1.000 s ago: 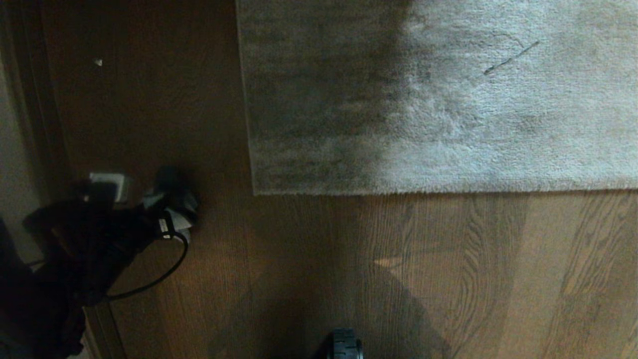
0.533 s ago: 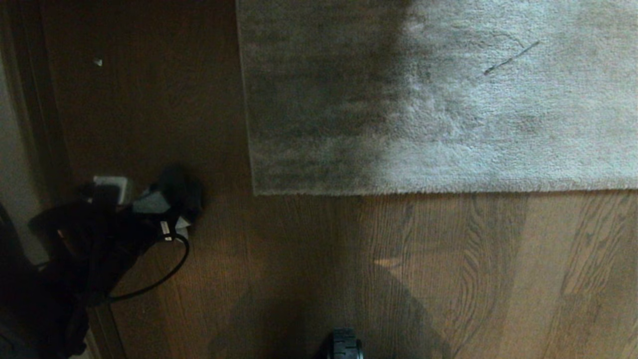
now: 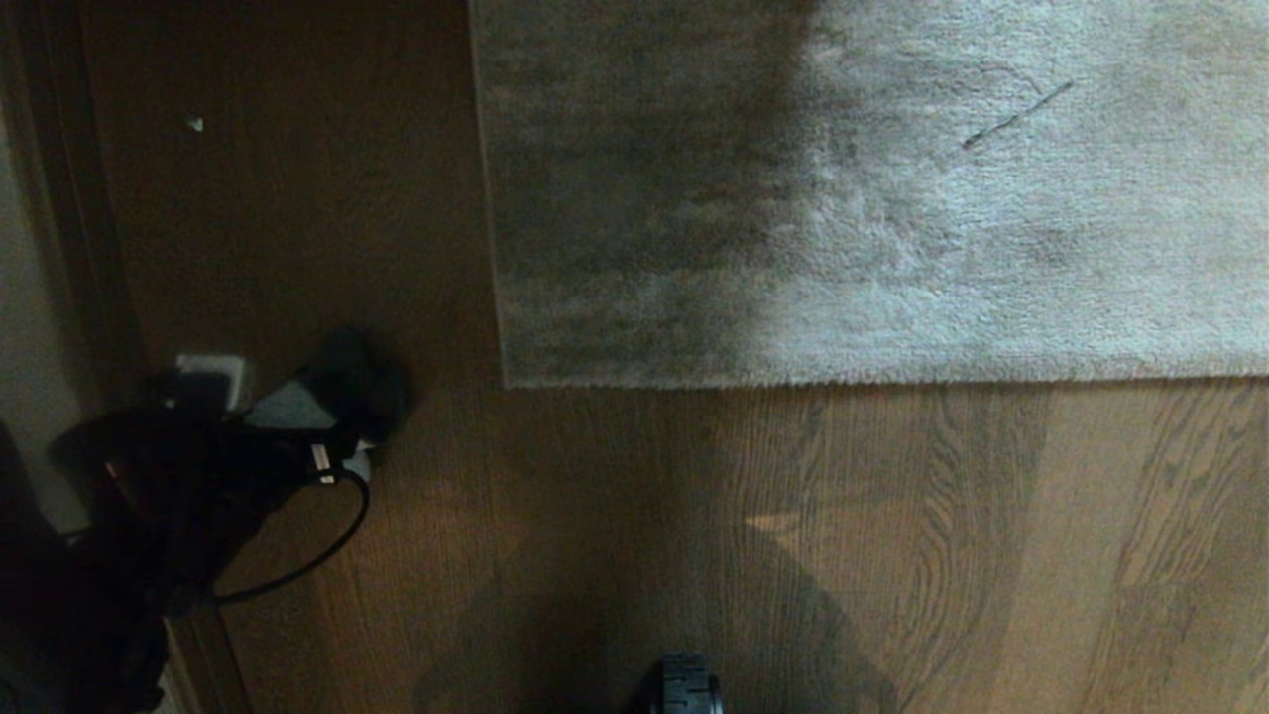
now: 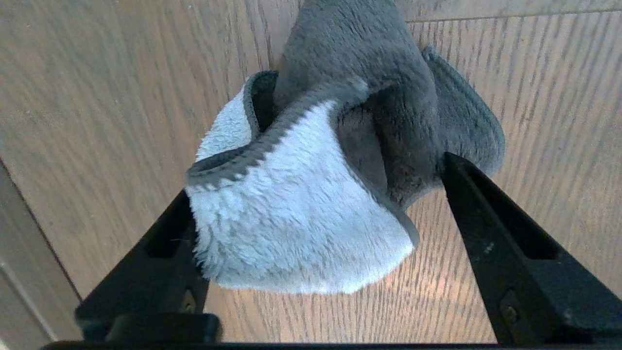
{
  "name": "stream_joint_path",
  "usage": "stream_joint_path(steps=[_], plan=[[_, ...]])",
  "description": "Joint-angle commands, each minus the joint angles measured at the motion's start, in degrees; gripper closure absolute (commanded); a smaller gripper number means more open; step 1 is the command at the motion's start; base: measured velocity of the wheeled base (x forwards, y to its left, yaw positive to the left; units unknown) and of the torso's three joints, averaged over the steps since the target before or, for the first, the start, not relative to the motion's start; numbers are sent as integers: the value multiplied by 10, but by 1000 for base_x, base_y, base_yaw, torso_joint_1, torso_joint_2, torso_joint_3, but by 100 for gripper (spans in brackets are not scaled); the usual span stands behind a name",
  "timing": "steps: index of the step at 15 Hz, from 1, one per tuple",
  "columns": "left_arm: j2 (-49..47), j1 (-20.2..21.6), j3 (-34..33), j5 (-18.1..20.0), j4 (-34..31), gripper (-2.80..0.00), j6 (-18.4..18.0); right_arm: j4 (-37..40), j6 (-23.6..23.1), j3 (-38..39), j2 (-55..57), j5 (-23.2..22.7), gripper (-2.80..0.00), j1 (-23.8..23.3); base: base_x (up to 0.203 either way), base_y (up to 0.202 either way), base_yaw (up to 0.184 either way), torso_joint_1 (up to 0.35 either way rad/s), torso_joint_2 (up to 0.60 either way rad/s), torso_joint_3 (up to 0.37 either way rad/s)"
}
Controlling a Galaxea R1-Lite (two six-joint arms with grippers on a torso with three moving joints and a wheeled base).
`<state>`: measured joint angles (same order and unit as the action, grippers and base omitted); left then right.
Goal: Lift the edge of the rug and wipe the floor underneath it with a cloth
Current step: Put down the rag
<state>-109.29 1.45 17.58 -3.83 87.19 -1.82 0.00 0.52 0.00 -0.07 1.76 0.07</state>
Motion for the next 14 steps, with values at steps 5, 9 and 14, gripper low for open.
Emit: stream_joint_path(steps=[5, 9, 14], plan=[[72, 0, -58, 0, 28, -280, 0, 0, 0, 0, 1, 0, 0, 0, 0, 0, 0, 0, 0, 0], [137, 4, -97, -1, 28, -280, 0, 0, 0, 0, 1, 0, 0, 0, 0, 0, 0, 0, 0, 0], [214, 9, -155, 0, 28, -280, -1, 0, 0, 0, 1, 0, 0, 0, 0, 0, 0, 0, 0, 0]])
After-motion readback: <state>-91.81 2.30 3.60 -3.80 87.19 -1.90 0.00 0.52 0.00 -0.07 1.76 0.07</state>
